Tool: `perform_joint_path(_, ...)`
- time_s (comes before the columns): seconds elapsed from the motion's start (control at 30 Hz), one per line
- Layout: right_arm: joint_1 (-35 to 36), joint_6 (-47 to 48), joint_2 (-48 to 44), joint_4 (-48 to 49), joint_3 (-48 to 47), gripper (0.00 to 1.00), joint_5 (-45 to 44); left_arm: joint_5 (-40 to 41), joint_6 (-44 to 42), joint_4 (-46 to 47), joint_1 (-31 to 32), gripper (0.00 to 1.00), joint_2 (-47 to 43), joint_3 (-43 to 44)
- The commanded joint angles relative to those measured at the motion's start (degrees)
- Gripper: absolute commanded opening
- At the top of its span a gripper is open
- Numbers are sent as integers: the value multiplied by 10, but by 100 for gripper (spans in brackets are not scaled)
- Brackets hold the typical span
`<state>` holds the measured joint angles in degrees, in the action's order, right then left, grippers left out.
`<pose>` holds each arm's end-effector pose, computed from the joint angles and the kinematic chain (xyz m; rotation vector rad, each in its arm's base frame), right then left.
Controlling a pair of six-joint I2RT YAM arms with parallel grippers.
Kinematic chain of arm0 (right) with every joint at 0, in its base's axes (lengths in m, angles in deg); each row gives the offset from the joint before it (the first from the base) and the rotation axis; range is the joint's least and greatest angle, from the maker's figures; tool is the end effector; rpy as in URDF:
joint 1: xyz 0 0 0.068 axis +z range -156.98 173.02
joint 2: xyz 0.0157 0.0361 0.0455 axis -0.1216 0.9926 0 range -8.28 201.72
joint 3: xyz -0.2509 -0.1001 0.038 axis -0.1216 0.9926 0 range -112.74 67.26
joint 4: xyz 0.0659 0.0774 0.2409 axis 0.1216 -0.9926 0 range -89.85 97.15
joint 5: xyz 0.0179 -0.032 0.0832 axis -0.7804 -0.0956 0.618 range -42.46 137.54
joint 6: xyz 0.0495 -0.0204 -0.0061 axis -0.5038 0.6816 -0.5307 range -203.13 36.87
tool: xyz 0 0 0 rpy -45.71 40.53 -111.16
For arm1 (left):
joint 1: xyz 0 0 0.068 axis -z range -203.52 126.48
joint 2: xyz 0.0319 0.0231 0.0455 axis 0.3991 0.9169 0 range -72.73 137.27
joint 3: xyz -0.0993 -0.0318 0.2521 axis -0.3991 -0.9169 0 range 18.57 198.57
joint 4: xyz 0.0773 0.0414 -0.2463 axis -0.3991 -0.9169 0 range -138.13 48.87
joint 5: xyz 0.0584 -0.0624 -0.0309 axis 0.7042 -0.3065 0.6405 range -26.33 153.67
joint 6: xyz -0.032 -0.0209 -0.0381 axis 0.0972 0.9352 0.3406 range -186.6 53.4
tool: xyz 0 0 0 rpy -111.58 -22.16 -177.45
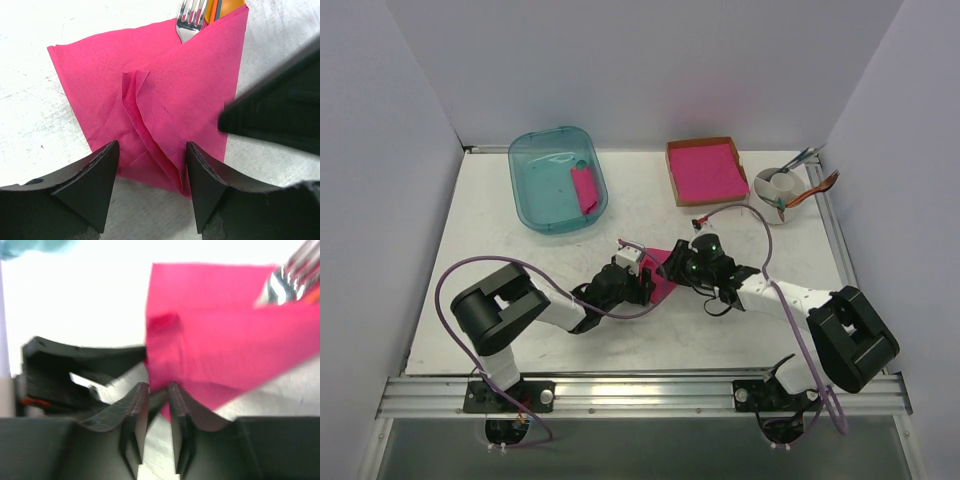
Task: Place the utensils on the paper napkin and roll it up
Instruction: Roll the napkin at the center of the board.
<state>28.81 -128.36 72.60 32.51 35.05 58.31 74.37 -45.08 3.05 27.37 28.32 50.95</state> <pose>0.2274 0.1721 0.1867 0.0439 2.1424 1.0674 0.2037 -0.2400 0.1209 0.3988 2.0064 -0.6215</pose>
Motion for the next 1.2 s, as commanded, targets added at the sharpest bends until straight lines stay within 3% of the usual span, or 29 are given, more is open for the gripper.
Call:
perform_joint_path(0.0,-12,30,-6,-62,-52,26,-14,-10,-5,-58,-3,65,10,-7)
perform_joint_path(0.07,-13,30,13,-78,-79,37,-9,-11,-8,-58,-4,65,9,-7)
perform_joint_path(0.17,-13,26,37,-93,-109,45,-6,-13,-10,-55,-4,65,6,-8)
perform_joint_path(0.87,-11,36,146,-89,-183,43,9,-20,-13,-39,-4,65,5,-12)
perform_joint_path(1.17,-12,32,172,-71,-194,31,14,-23,-14,-43,-3,65,6,-10)
